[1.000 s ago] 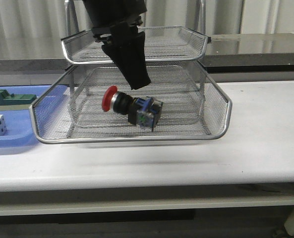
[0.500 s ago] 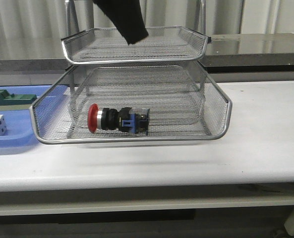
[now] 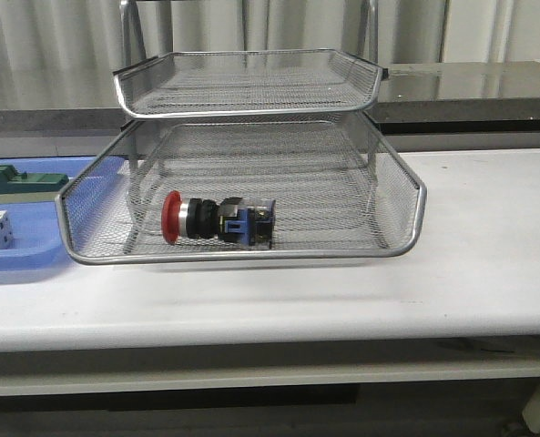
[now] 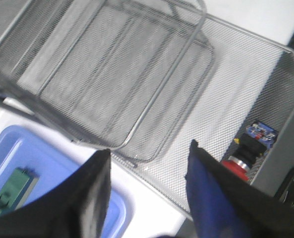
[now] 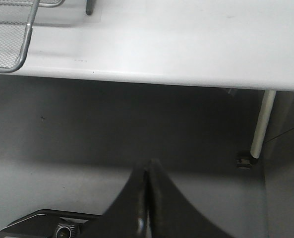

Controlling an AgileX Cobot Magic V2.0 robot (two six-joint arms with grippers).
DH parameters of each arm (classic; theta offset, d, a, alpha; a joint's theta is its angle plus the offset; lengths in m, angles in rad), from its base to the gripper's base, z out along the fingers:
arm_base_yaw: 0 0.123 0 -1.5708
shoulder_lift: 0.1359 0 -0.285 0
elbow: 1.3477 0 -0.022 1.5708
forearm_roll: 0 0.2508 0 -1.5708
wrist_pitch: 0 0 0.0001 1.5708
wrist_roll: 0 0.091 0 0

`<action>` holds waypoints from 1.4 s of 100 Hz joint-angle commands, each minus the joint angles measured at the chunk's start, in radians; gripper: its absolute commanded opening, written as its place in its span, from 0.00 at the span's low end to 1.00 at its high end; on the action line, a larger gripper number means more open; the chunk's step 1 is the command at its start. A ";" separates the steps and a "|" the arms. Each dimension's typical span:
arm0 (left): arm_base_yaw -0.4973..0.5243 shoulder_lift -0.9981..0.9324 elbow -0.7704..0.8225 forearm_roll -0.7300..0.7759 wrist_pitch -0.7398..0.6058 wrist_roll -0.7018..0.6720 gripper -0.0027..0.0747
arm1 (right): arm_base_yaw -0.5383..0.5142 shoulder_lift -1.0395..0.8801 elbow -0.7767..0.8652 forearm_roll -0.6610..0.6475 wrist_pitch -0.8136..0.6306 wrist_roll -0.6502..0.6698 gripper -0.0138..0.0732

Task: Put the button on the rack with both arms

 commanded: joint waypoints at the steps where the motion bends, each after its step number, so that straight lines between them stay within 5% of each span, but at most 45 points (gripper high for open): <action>1: 0.044 -0.092 0.018 0.000 -0.007 -0.046 0.47 | 0.000 0.004 -0.031 -0.009 -0.054 -0.004 0.08; 35: 0.191 -0.397 0.408 0.000 -0.279 -0.168 0.47 | 0.000 0.004 -0.031 -0.009 -0.054 -0.004 0.08; 74: 0.204 -0.717 0.951 0.004 -0.585 -0.368 0.47 | 0.000 0.004 -0.031 -0.009 -0.054 -0.004 0.08; 110: 0.204 -0.910 1.247 0.153 -0.607 -0.584 0.45 | 0.000 0.004 -0.031 -0.009 -0.054 -0.004 0.08; 140: 0.204 -0.954 1.324 0.163 -0.600 -0.592 0.23 | 0.000 0.004 -0.031 -0.009 -0.054 -0.004 0.08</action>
